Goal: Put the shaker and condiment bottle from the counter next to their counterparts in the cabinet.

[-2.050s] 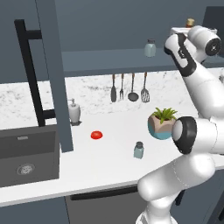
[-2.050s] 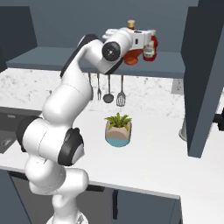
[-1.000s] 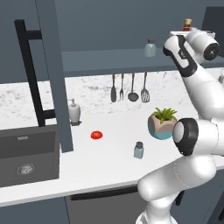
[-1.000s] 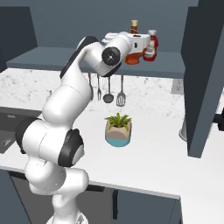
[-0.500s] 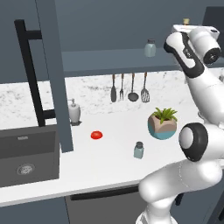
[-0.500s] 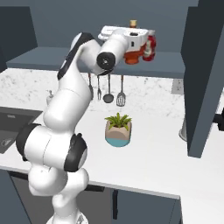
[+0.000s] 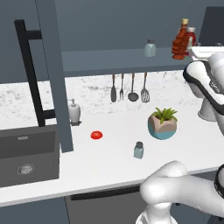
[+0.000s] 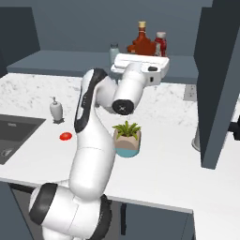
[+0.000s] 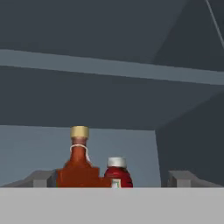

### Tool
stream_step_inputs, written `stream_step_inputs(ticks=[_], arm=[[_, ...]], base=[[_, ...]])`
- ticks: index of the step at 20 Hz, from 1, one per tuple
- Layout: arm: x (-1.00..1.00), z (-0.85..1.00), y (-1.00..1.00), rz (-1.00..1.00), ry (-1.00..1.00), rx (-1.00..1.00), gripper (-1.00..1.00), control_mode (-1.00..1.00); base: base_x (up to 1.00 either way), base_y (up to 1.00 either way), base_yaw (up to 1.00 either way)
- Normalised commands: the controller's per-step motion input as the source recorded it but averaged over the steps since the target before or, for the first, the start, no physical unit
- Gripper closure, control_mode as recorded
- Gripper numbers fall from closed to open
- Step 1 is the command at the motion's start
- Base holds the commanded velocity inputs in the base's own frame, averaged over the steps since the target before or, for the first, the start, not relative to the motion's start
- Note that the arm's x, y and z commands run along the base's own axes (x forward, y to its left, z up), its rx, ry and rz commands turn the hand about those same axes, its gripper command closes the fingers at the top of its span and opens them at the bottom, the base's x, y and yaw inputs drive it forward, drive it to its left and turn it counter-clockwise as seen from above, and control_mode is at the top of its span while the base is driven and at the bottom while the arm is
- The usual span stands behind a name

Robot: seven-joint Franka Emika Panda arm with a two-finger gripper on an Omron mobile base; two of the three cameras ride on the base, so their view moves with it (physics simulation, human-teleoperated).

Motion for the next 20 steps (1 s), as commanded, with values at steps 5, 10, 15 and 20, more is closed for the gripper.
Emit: stream_step_inputs(ticks=[5,10,15,20], arm=[[-1.00,-0.93,-0.10,0.32,-0.04,-0.11,-1.00,-1.00],[-0.82,-0.68,0.00,0.53,0.07,-0.16,-1.00,-1.00],[0.00,-0.25,-0.16,0.61,0.24,-0.12,-1.00,-1.00],[-0.27,-0.70,-0.04,0.72,0.00,-0.21,-1.00,-1.00]], base=[[0.00,0.00,0.00],[0.00,0.00,0.00],[0.00,0.00,0.00],[0.00,0.00,0.00]])
